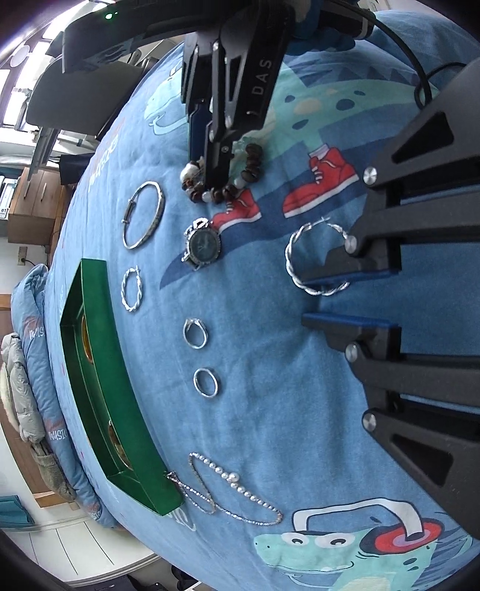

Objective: Organize jewelry
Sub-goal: 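Grasp the twisted silver hoop with the left tool while the right tool grasps the beaded bracelet, then carry the hoop with the left tool while the right tool carries the bracelet into the tray, releasing both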

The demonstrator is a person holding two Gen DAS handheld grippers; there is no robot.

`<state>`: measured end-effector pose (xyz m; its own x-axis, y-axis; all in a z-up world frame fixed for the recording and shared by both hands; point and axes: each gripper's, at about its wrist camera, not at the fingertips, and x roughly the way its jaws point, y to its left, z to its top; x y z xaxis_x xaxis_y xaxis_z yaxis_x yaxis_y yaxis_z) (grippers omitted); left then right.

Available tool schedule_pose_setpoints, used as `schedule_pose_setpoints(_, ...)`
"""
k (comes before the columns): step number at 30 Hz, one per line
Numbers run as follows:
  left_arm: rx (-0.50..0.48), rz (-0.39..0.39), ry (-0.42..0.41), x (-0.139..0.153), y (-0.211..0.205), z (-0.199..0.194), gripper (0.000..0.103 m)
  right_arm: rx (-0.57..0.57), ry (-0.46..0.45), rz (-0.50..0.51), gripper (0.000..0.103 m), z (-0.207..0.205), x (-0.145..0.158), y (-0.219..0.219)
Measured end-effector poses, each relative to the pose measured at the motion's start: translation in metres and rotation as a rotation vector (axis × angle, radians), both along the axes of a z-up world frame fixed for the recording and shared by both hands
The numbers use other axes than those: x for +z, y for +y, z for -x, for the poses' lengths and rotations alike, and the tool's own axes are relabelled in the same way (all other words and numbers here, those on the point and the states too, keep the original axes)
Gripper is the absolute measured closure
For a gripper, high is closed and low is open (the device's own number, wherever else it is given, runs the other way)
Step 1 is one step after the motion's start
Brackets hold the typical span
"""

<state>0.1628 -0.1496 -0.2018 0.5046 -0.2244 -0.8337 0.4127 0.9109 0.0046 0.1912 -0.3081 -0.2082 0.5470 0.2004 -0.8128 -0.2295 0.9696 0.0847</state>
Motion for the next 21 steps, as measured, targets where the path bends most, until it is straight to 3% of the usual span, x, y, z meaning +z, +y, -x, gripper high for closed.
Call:
schedule_pose_setpoints(3,0.002,-0.025,-0.012,0.001,-0.005,0.001,0.091,-0.018,-0.011,0.026,0.089,0.001,0.0,-0.002)
schedule_pose_setpoints(6,0.007,-0.044,-0.016,0.003,-0.008,0.003,0.098,-0.04,-0.018,0.009,0.09,0.004,0.002,-0.006)
schedule_pose_setpoints(21,0.021,-0.067,-0.087,0.044,-0.015,0.034,0.098,-0.149,-0.138,-0.055,0.092,0.074,0.046,-0.035)
